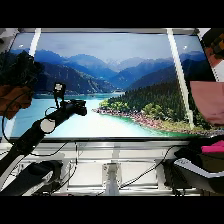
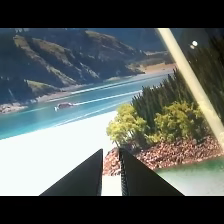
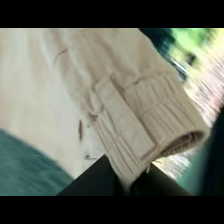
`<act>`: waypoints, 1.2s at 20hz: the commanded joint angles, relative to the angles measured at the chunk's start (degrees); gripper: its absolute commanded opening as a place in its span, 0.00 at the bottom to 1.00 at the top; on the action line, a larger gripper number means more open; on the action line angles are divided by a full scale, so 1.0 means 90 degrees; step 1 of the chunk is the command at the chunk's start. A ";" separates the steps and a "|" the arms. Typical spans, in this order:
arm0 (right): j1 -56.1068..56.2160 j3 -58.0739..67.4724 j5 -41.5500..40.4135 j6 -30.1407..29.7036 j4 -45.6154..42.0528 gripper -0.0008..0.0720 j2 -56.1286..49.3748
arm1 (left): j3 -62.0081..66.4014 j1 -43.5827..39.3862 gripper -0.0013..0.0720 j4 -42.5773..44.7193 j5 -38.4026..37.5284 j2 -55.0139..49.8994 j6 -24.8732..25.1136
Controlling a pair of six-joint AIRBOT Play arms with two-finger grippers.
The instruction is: Fold the clothes and pants, and hang the long-sleeved shirts on hangers.
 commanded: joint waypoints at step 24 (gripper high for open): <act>-0.0255 -0.0510 0.1200 -0.0920 -0.0461 0.95 0.0289 | 0.0002 -0.0002 0.18 0.0070 -0.0002 0.0160 0.0000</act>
